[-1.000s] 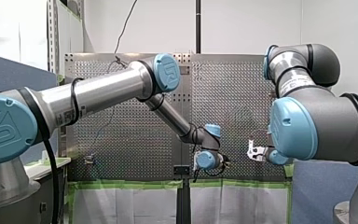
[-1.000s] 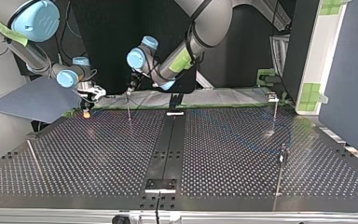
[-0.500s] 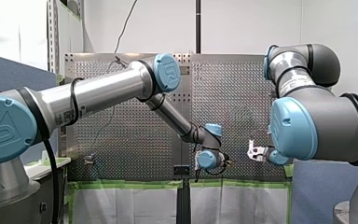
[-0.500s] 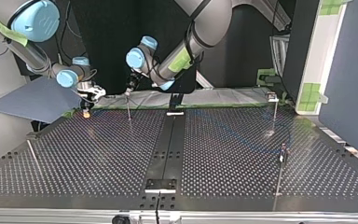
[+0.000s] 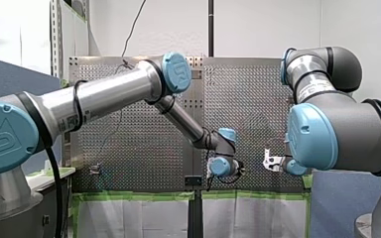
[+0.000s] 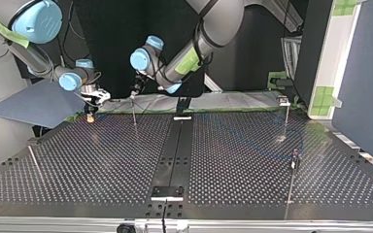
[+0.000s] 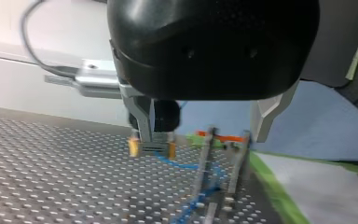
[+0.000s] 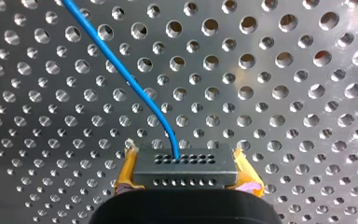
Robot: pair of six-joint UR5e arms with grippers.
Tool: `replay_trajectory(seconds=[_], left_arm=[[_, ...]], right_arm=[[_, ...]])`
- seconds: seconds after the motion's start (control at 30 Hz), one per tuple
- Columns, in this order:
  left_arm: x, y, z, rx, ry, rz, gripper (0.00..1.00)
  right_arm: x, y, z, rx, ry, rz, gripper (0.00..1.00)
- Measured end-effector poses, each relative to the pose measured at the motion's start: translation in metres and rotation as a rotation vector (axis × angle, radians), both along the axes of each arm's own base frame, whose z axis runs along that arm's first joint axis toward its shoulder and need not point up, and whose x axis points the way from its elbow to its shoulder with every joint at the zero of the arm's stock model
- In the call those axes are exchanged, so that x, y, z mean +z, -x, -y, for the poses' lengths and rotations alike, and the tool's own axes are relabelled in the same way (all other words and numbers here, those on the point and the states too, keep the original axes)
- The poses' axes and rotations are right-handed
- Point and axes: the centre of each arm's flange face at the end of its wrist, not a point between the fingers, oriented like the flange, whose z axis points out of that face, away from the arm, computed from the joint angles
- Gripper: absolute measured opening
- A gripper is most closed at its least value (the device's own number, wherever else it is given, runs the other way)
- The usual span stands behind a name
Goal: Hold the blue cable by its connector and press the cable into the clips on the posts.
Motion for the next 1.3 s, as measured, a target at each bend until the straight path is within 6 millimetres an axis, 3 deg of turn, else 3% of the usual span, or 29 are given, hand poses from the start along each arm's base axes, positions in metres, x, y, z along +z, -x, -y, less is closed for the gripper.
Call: replay_trajectory(seconds=[0.53,1.03,1.3], left_arm=[[0.072,-0.017,-0.034,0.096,0.18,0.069,1.0],[0.116,0.009,-0.084,0.183,0.155,-0.034,1.0],[0.137,0.026,-0.101,0.19,0.159,-0.06,1.0]], right_arm=[[0.0,-0.001,0.0,-0.001,-0.002,0.005,0.0],[-0.001,-0.001,-0.002,-0.002,-0.017,0.013,0.0],[-0.001,-0.003,-0.002,0.002,-0.017,0.014,0.0]])
